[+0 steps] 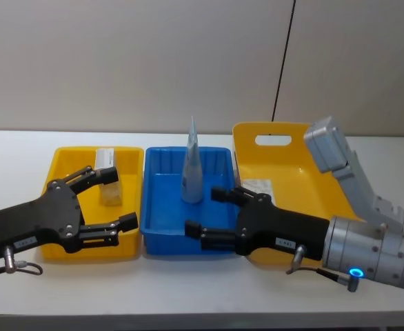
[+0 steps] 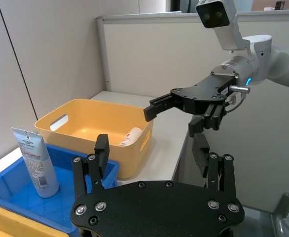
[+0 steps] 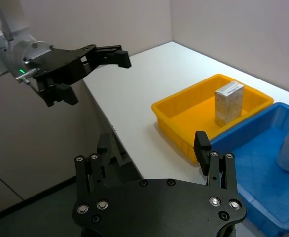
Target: Bimanual collaborative sorting of washing and personal care products
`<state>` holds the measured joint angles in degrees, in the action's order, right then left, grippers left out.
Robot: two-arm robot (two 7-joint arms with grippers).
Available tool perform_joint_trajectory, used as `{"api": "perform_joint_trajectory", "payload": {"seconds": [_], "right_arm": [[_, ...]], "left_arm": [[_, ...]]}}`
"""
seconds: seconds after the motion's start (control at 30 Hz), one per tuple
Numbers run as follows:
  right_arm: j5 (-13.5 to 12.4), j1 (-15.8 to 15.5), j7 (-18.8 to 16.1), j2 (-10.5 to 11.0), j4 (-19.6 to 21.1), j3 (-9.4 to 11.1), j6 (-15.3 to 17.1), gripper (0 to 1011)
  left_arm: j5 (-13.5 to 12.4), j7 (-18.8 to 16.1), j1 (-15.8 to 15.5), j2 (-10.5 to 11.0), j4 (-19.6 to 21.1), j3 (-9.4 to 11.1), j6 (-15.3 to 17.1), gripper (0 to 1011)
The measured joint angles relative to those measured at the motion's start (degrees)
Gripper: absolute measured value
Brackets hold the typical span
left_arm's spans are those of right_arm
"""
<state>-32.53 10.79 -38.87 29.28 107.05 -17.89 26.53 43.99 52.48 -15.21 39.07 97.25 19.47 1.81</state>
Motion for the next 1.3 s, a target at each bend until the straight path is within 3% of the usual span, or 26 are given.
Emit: {"api": "perform_joint_trajectory", "payload": {"seconds": [1.3], "right_arm": [[-0.7,-0.5,-2.2,1.0,0.9,-1.0,-0.2,1002]], "left_arm": [[0.0,0.0,0.0,0.0,0.0,0.0,0.0,1001]]}}
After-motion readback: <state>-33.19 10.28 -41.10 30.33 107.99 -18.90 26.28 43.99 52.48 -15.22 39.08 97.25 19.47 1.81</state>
